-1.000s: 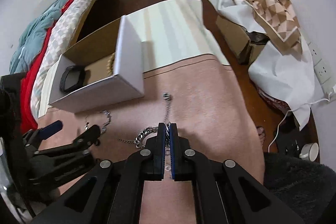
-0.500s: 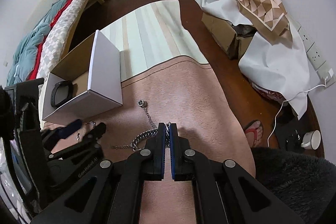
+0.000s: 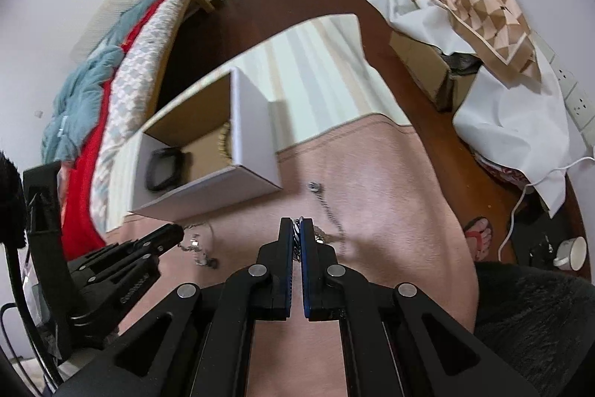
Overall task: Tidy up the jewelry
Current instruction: 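Lift the chain bracelet into the white box and open the right tool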
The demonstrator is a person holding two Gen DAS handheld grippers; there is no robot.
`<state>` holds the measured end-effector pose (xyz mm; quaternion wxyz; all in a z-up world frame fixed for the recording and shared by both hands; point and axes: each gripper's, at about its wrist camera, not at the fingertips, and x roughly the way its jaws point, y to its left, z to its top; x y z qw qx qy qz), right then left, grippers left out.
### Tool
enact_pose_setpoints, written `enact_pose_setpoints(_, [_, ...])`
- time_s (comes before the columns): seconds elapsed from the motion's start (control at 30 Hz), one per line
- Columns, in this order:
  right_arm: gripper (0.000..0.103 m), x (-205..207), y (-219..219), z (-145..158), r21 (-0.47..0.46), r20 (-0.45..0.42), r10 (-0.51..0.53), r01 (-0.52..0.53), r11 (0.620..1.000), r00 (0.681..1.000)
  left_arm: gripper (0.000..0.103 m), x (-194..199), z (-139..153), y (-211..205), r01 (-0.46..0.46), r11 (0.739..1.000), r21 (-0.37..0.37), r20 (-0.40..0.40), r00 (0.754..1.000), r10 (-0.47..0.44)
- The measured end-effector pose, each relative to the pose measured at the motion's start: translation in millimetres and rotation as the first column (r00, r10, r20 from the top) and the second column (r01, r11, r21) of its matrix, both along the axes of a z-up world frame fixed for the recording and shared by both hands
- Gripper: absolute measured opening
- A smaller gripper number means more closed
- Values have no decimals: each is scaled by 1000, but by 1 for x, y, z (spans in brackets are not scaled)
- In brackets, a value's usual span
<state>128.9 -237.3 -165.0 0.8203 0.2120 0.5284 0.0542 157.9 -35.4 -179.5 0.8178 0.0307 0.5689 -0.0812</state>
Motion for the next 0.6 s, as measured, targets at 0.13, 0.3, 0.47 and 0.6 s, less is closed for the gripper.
enact_pose_setpoints(0.13, [4, 2, 9, 15, 29, 30, 20, -21, 999, 999, 1, -7, 24, 17, -27, 999, -25, 35, 999, 28])
enact_pose_setpoints(0.3, [4, 8, 22, 36, 67, 62, 64, -68, 995, 996, 1, -10, 55, 27, -38, 997, -68, 80, 996, 43])
enact_pose_setpoints(0.47, [4, 18, 34, 73, 108, 116, 113, -126, 986, 987, 1, -7, 94, 32, -29, 991, -128, 139, 989, 47])
enact_pose_setpoints(0.6, [4, 33, 44, 106, 109, 170, 152, -172, 979, 974, 1, 5, 123, 32, -10, 989, -150, 193, 980, 39])
